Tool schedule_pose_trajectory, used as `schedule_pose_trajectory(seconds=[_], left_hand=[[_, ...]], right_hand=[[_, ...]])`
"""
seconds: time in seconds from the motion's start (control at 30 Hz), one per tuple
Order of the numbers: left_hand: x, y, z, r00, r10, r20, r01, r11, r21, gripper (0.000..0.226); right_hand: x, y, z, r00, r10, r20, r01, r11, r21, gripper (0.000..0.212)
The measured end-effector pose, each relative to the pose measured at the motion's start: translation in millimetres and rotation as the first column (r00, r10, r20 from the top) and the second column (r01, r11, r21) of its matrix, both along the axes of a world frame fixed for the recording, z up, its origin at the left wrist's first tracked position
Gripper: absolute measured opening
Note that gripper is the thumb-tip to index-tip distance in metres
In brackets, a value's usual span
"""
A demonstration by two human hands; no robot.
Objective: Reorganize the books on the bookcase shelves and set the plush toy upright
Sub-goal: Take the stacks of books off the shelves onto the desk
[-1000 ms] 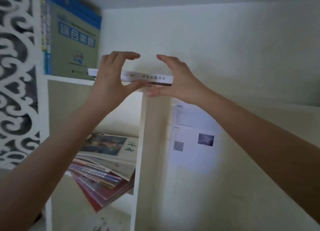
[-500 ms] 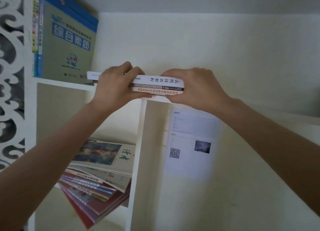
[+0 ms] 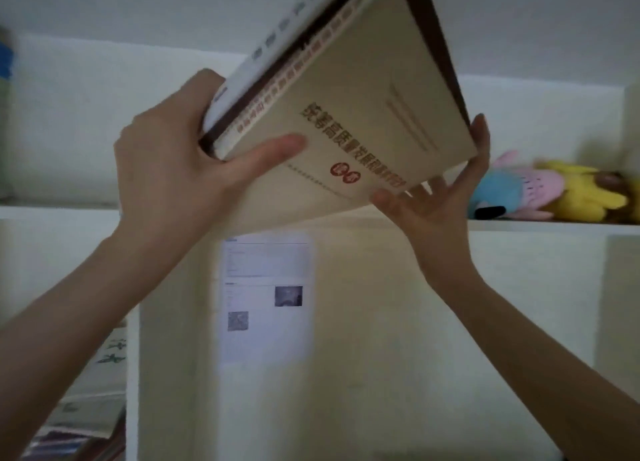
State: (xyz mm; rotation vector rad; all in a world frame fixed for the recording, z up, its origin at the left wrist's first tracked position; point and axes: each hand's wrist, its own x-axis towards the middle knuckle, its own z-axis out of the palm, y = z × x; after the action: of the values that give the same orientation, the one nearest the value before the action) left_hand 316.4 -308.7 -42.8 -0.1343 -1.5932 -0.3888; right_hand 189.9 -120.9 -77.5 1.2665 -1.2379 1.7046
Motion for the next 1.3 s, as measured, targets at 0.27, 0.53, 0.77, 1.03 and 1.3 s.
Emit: schedule_pose_trajectory(seconds=[0.27, 0.53, 0.77, 1.03, 1.3], left_hand=[[-78.1, 122.5, -52.8, 0.546, -0.782, 0.300, 0.583, 0.612, 0.535, 0.039], [-180.5, 282.7, -199.5, -0.008, -0.867, 0.499, 0.428, 0.448, 0.785, 0.036], [-226.5, 420.9, -382.5, -0.374, -0.758, 0.534, 0.121, 0.531, 0.839, 0.037], [-225.6, 478.3, -553.5, -0.223, -0.218, 0.950, 0.577, 0.756, 0.309, 0.049], [-208.5, 472.1, -600.5, 0.143, 0.141, 0.980, 0.750, 0.631, -0.200, 0.060]], right_hand=[[33.6, 149.4, -43.0, 0.943, -0.322, 0.084, 0.325, 0.945, -0.033, 0.091], [2.9, 308.7, -185.4, 0.627, -0.518, 0.582, 0.457, 0.850, 0.263, 0.054], [-15.3, 438.1, -362.7, 0.128, -0.452, 0.883, 0.377, 0.846, 0.378, 0.057], [-23.8, 481.2, -558.5, -0.298, -0.814, 0.498, -0.099, 0.545, 0.832, 0.061], [-25.9, 492.8, -586.5, -0.229, -0.737, 0.636, -0.029, 0.658, 0.752, 0.060]])
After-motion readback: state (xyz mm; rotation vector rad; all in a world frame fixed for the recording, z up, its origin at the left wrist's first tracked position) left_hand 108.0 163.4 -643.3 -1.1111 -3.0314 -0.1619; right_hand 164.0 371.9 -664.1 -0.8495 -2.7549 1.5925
